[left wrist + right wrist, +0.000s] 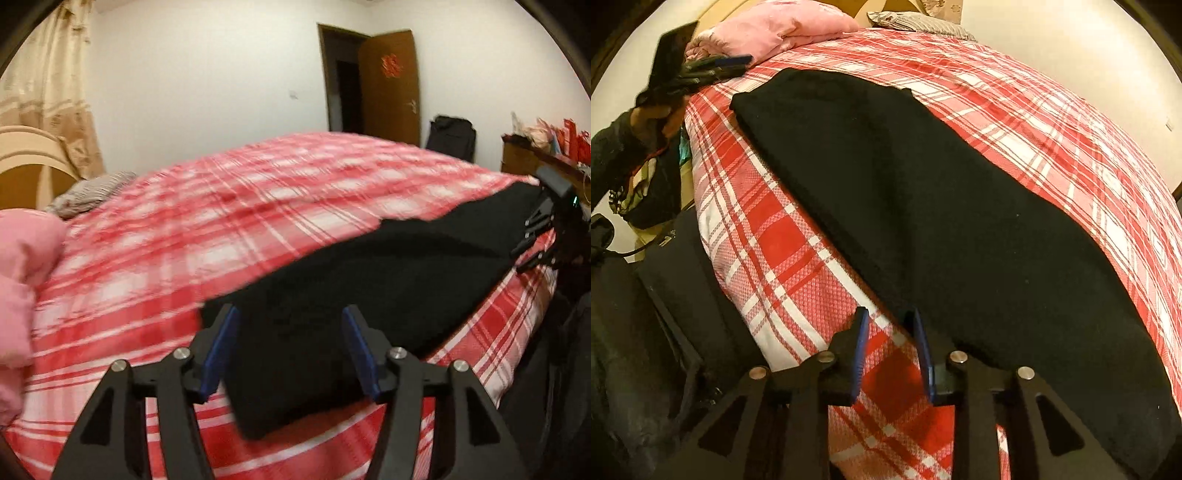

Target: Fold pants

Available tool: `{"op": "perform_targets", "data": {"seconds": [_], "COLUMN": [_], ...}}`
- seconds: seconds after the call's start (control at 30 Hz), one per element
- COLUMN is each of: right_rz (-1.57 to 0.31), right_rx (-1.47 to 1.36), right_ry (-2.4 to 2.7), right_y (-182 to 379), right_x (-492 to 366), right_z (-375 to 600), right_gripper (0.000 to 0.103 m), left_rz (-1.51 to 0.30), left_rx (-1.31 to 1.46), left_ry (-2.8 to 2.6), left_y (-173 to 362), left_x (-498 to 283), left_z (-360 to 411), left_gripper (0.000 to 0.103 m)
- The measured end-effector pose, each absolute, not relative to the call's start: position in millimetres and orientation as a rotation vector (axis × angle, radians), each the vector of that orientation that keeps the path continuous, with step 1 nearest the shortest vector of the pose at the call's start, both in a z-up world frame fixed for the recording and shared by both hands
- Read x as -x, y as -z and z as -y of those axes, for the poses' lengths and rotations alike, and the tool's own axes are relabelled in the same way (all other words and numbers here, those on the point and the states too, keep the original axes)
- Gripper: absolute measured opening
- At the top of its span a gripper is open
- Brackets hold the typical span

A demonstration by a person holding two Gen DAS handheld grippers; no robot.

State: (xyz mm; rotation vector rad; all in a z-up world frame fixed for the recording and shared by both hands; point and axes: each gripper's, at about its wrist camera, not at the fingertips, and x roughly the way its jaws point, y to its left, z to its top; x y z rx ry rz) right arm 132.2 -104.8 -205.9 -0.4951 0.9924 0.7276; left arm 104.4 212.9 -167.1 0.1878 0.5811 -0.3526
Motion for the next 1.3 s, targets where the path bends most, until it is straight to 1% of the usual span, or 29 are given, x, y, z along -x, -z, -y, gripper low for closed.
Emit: {"op": "perform_targets", "data": {"seconds": [0.13, 0.2, 0.37, 0.5, 0.6, 0.77, 0.8, 0.87, 0.9, 1.07, 1.23, 1.3], "right_rz": [-0.980, -0.971, -0.933, -0.898, -0.878, -0.862, -0.859, -0.845, -0.835, -0.811, -0.797, -0.784], "right_rx": [0.456, 0.441, 0.343, 0.250, 0.146, 0.015, -0.010, -0.067, -0.105, -0.223, -0.295, -0.308], "right_ry": [-0.687, -0.640, -0.519, -0.395, -0.278, -0.036, 0.003, 0.057, 0.075, 0.171, 0.216, 0.228], "right_y": [201.2, 197.9, 179.0, 158.7, 144.2, 131.3, 130.4, 128.7, 128.5, 132.6, 133.9, 132.4], "right_x": [-133.3, -135.6, -143.8, -143.9, -141.2, -131.4, -129.2, -124.1, -121.1, -107.9, -100.0, -98.0], "right_z": [126.2, 140.3, 185.5, 232.0, 280.2, 357.8, 369.7, 388.1, 397.5, 434.5, 470.8, 481.0], "right_gripper": [0.027, 0.028, 0.029, 0.029, 0.029, 0.029, 0.029, 0.029, 0.029, 0.029, 0.029, 0.030], "left_rz": [-0.707, -0.673, -0.674, -0.632, -0.635, -0.618, -0.609, -0.599, -0.608, -0.632, -0.675, -0.702], "left_rx": [-0.181, -0.224, -0.176, -0.199, -0.240, -0.342, -0.360, -0.396, -0.403, -0.480, -0.531, -0.532], "left_ry": [0.384, 0.374, 0.378, 0.413, 0.469, 0.675, 0.718, 0.810, 0.854, 0.976, 0.991, 0.976], "left_y": [205.5, 206.3, 183.9, 162.1, 153.3, 148.5, 148.0, 149.0, 149.1, 158.9, 174.7, 182.1], "left_x": [-117.4, -105.8, -107.3, -115.7, -127.3, -129.8, -126.6, -121.5, -120.2, -106.9, -107.3, -112.4], "left_z": [-201.4, -194.1, -186.9, -159.5, -119.6, -27.8, -11.6, 22.3, 37.9, 97.2, 126.6, 129.0], "left_gripper": [0.062, 0.065, 0.066, 0.066, 0.066, 0.065, 0.065, 0.049, 0.047, 0.044, 0.043, 0.036]}}
